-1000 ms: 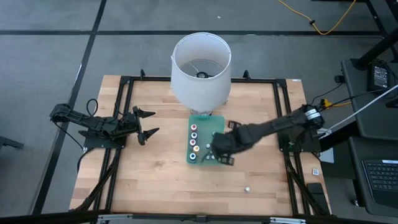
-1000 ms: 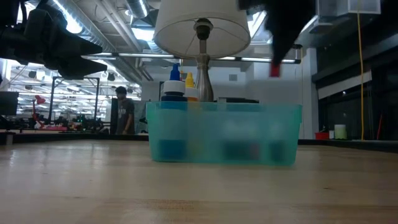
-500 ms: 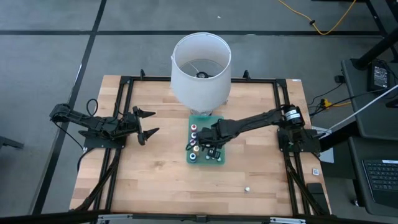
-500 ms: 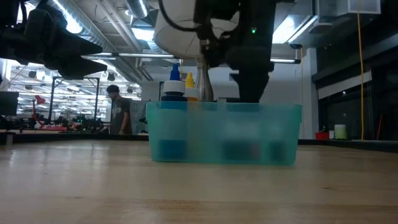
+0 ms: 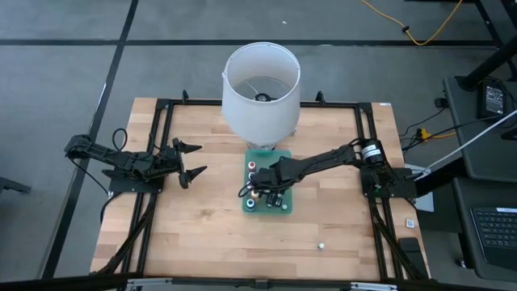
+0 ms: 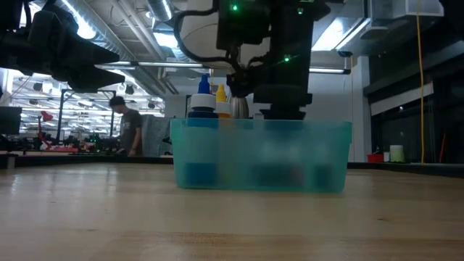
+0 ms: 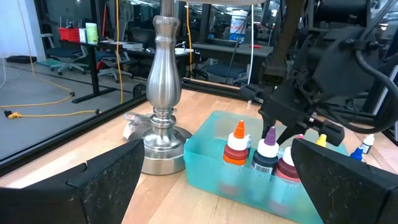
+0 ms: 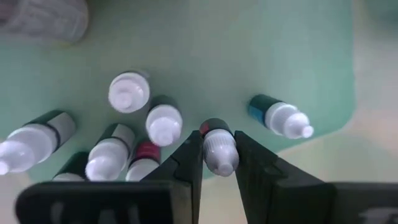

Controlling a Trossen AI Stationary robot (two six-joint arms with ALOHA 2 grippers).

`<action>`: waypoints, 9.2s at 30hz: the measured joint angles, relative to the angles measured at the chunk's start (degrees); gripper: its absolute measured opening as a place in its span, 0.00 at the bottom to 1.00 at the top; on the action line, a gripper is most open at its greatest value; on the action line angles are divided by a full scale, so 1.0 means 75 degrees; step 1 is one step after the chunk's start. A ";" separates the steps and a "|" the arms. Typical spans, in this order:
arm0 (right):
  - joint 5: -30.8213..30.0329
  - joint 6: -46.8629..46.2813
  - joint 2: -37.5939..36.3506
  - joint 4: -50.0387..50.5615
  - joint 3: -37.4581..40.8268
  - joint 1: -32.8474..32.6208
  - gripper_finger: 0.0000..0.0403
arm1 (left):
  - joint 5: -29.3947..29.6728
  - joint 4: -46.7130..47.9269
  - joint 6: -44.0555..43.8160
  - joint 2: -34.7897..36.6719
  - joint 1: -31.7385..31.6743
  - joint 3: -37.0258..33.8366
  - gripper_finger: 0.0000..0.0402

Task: Pick & Place food coloring
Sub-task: Put the top small black food coloring bottle into the green bin, then put the small black food coloring bottle into the green bin

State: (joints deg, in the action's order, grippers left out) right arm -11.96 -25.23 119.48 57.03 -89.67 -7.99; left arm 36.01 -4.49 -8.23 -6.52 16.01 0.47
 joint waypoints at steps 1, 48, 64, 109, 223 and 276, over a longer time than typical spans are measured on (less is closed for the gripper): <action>-0.0045 0.0003 0.0000 -0.0015 0.0000 0.0003 0.19 | 0.0000 0.0000 0.0003 0.0000 0.0003 0.0000 1.00; -0.0059 -0.0417 -0.0242 0.0263 -0.0100 0.0283 0.58 | 0.0000 0.0001 0.0003 0.0002 0.0000 0.0001 1.00; 0.0117 -0.0962 -0.1747 0.2131 -0.0122 -0.1263 0.86 | 0.0000 0.0000 0.0002 0.0000 0.0000 0.0002 1.00; 0.1105 -0.5570 -0.0623 0.0286 0.1156 -0.5280 0.87 | 0.0000 0.0000 0.0003 0.0001 0.0000 0.0000 1.00; 0.0174 0.1804 0.1072 0.0788 -0.1597 0.0466 0.20 | 0.0000 0.0000 0.0000 0.0000 0.0001 0.0002 1.00; -0.0394 0.1629 0.0562 0.0984 -0.1577 0.0385 0.20 | 0.0000 0.0000 0.0003 0.0000 0.0003 0.0000 1.00</action>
State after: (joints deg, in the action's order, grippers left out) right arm -14.92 -13.02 123.70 64.41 -101.50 -5.10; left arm 36.01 -4.49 -8.21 -6.52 16.03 0.47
